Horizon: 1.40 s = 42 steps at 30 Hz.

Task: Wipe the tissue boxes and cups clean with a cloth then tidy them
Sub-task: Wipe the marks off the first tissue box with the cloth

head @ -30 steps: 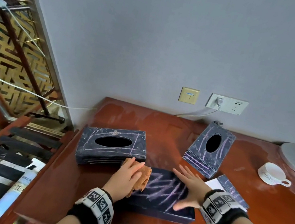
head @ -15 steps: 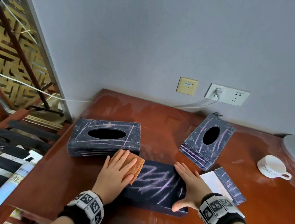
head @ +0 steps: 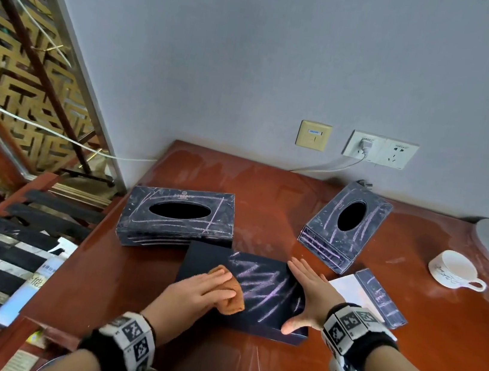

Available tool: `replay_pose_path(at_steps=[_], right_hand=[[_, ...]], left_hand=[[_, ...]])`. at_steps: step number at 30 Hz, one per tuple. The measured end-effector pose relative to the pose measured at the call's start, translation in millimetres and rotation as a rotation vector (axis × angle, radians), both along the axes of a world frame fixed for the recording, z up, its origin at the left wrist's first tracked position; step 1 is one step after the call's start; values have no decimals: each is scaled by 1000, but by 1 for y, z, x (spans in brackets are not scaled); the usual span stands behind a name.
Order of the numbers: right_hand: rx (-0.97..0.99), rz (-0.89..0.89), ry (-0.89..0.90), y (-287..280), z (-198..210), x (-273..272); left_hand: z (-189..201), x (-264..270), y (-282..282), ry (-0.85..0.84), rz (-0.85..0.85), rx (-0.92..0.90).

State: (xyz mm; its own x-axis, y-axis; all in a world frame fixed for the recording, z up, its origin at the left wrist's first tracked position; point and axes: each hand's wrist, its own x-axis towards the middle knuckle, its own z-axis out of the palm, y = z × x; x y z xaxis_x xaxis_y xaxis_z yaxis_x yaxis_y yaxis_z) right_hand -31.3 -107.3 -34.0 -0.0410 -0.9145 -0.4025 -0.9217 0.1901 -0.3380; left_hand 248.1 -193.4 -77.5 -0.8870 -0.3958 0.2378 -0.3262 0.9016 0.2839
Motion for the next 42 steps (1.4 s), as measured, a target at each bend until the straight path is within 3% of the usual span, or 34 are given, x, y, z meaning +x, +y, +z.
replay_pose_path(at_steps=[2,5,6,9,13,16,19,20,23,26,28,30,32,34,38,42], right_hand=[[5,5,6,0,-1,-1],[10,7,7,-1,-2,-1],[8,6,3,-1,-3,-1],[3,4,2,-2,-4,-2],[-15,-3,-8,-1,-6,-3],[-16,-1,-8,-1,-7,-4],[-16,-3,-16,-1,-9,-4],[-16,-5,-14,-1,-9,-5],[-15,-2,-19,0,-10,-5],[-22,-1,-29,-1,-11,-6],[-19,9,-26,-1,-12,-7],[-12,23,-10,-1,-11,-7],[-11,32,4,-1,-11,-6],[-18,26,-5,-1,-12,-6],[-19,11,-30,-1,-13,-7],[-21,14,-40,-1,-14,-8]], left_hand=[[8,2,-25,-74,66,-17],[14,-9,-41,-189,392,54],[13,-15,-39,-235,428,96],[6,-34,-20,-300,343,29],[-1,-35,36,-212,-36,30],[-1,-30,18,-177,-149,30],[12,-41,-26,-104,142,90],[18,-46,-34,-181,253,132],[24,-62,-30,-373,380,205],[30,-78,-2,-342,283,170],[31,-80,21,-323,145,184],[26,-78,42,-206,1,52],[25,-72,44,-233,-117,62],[31,-68,21,-325,-81,220],[34,-73,-22,-387,260,187],[28,-90,20,-307,283,203]])
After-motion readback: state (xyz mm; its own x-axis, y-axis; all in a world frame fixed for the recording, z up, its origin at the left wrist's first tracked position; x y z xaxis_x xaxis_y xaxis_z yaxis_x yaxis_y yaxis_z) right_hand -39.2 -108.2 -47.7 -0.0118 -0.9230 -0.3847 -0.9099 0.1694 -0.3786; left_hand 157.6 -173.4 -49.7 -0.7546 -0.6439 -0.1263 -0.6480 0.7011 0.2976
